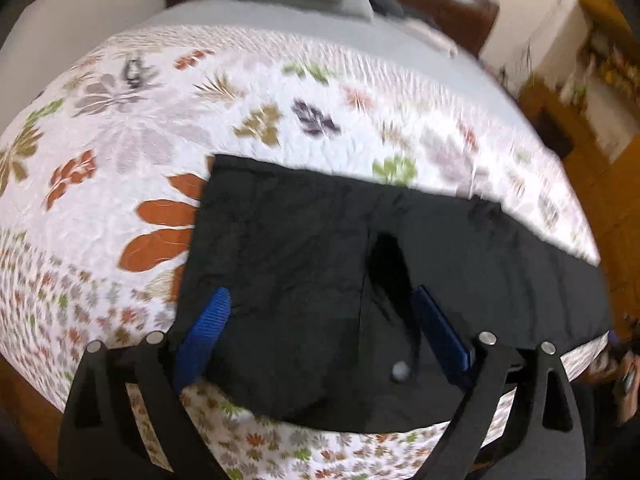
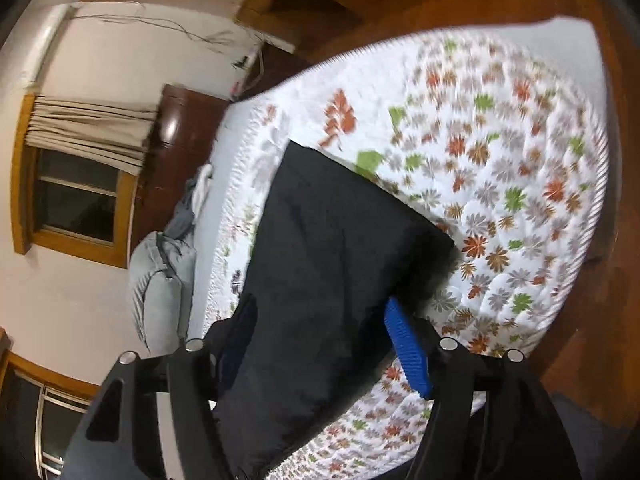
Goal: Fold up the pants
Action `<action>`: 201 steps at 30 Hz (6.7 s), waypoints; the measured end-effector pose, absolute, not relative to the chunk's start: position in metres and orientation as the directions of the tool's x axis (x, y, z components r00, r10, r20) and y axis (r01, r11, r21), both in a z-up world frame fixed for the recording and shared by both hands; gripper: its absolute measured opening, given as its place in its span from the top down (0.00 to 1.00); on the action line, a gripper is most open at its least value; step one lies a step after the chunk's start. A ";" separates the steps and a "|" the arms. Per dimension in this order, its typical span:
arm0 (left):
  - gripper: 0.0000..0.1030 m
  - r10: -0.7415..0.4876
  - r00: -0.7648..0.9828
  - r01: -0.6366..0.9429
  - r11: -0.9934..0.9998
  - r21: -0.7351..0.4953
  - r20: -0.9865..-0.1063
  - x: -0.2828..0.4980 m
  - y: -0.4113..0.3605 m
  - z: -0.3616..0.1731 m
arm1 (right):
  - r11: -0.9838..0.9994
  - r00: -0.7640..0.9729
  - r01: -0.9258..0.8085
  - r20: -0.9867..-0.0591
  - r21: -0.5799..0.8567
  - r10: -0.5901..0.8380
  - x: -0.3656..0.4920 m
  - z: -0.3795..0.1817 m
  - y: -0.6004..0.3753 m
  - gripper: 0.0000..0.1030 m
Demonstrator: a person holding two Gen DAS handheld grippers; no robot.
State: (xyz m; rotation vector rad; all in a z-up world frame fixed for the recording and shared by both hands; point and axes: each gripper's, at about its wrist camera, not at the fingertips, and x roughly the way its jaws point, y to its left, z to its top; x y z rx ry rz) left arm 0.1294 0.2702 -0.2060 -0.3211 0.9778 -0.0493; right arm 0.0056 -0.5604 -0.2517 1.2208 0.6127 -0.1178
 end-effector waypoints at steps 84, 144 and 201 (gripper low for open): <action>0.03 -0.141 0.577 -0.336 0.857 -0.392 -0.804 0.103 0.292 -0.262 | 0.977 0.812 0.072 -0.581 0.201 0.060 0.086 -0.030 -0.329 0.86; 0.03 -0.220 0.608 -0.344 0.793 -0.503 -0.763 0.101 0.300 -0.264 | 0.738 0.605 -0.416 -0.767 -0.531 -0.212 0.101 -0.251 0.006 0.85; 0.03 -0.227 0.613 -0.340 0.789 -0.512 -0.757 0.102 0.298 -0.262 | 0.823 0.468 -0.557 -0.861 -0.110 0.201 0.098 -0.225 -0.021 0.88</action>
